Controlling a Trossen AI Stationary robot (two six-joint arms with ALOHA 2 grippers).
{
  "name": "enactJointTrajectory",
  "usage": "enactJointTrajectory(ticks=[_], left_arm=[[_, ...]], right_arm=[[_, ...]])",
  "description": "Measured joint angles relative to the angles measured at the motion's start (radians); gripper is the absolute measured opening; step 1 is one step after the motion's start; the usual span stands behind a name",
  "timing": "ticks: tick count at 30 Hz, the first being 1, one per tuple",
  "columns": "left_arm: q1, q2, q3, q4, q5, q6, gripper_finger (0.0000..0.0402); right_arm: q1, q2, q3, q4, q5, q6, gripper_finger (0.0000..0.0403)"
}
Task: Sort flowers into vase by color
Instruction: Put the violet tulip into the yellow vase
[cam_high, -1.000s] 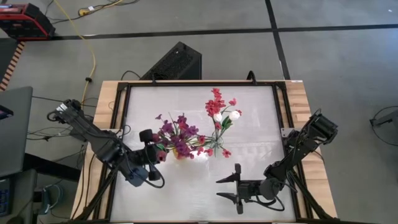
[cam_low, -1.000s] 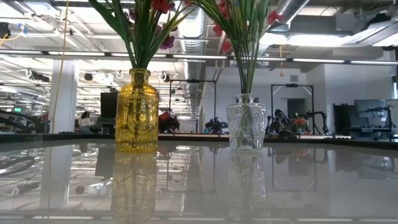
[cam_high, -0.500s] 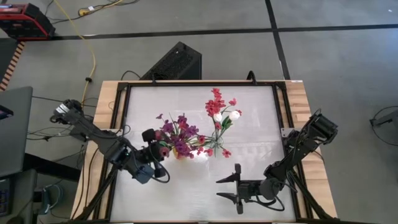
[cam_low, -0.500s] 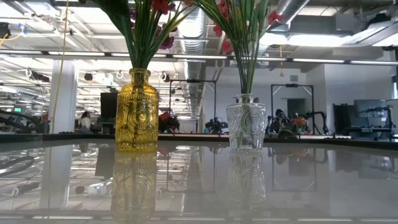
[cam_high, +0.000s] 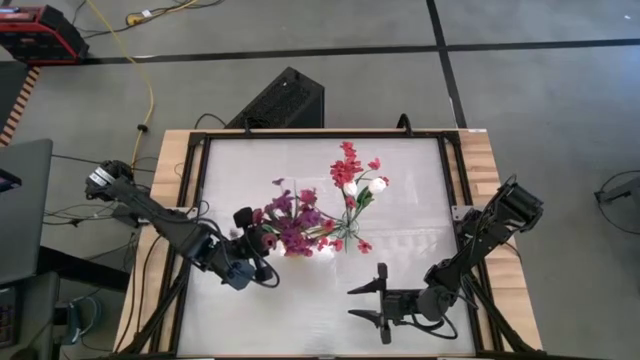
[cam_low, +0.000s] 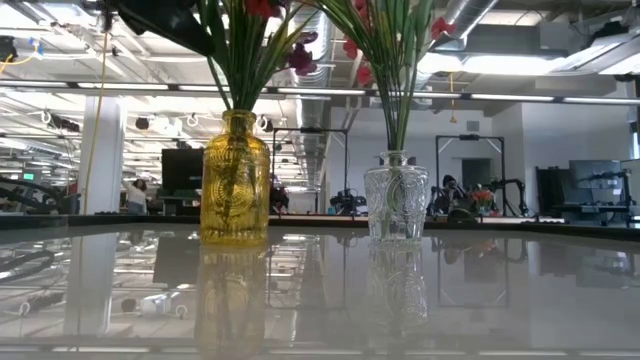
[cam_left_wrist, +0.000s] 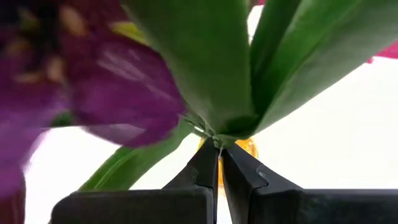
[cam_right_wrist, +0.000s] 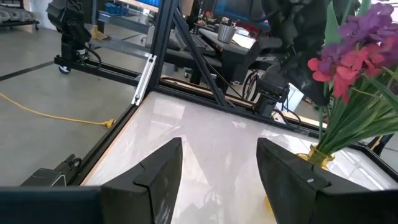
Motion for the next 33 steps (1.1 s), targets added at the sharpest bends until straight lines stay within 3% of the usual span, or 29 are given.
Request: enactJointTrajectory(ticks=[8, 18, 25, 33], left_arm=[[0.013, 0.000, -0.001, 0.017, -0.007, 0.013, 0.0000], [0.072, 0.000, -0.001, 0.017, 0.106, -0.121, 0.0000], [0.096, 0.002, -0.001, 0.018, 0.121, -0.166, 0.0000], [0.120, 0.087, 0.001, 0.062, 0.147, -0.157, 0.0000]], right_arm=[[0.000, 0.000, 0.000, 0.000, 0.000, 0.001, 0.0232], [0.000, 0.000, 0.000, 0.000, 0.000, 0.001, 0.0232], [0.006, 0.000, 0.000, 0.000, 0.000, 0.003, 0.0232], [0.009, 0.000, 0.000, -0.005, 0.000, 0.003, 0.0232]])
